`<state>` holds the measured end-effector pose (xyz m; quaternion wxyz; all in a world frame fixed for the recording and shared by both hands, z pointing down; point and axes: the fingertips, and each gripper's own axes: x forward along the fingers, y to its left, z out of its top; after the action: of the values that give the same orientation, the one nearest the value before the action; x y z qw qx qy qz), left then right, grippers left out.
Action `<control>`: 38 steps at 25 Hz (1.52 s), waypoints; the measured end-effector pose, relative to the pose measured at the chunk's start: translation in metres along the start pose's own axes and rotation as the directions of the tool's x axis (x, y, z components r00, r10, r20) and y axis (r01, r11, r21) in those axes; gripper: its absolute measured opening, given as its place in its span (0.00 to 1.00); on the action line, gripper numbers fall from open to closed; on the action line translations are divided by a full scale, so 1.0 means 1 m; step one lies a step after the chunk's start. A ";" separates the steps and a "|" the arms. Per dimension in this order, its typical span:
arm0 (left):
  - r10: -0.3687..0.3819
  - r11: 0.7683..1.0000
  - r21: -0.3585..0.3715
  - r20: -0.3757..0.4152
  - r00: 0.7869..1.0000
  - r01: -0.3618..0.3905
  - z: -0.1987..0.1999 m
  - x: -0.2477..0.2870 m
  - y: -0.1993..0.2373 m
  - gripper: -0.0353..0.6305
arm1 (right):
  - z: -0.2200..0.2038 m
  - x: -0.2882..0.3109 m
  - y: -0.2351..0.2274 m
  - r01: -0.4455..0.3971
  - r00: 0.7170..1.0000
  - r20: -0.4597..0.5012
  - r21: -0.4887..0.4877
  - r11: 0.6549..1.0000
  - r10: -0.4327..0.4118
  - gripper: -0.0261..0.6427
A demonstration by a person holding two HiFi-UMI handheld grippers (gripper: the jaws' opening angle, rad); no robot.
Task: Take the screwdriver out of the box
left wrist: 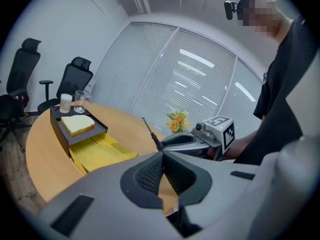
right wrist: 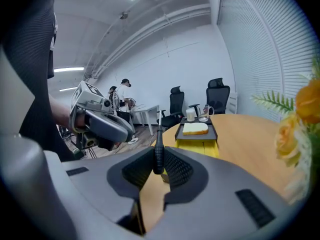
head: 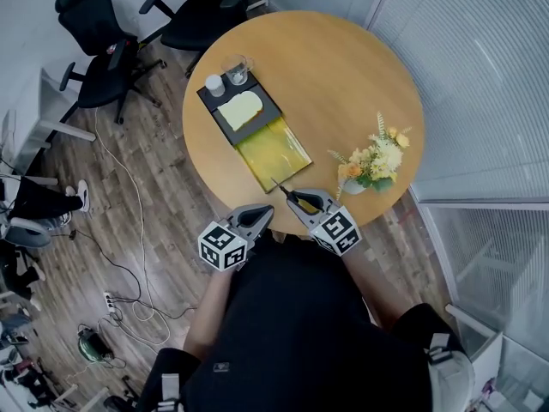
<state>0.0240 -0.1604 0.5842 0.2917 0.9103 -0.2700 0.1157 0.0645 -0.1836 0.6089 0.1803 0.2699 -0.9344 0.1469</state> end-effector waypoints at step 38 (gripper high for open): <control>0.075 0.997 0.014 0.025 0.997 -0.076 -0.009 -0.013 -0.020 0.06 | -0.010 -0.021 0.014 -0.057 0.995 0.081 -0.023 0.998 0.058 0.13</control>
<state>0.0237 -0.1358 0.5772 0.2770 0.9029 -0.3070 0.1173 0.0760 -0.1593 0.6067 0.1406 0.2467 -0.9498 0.1312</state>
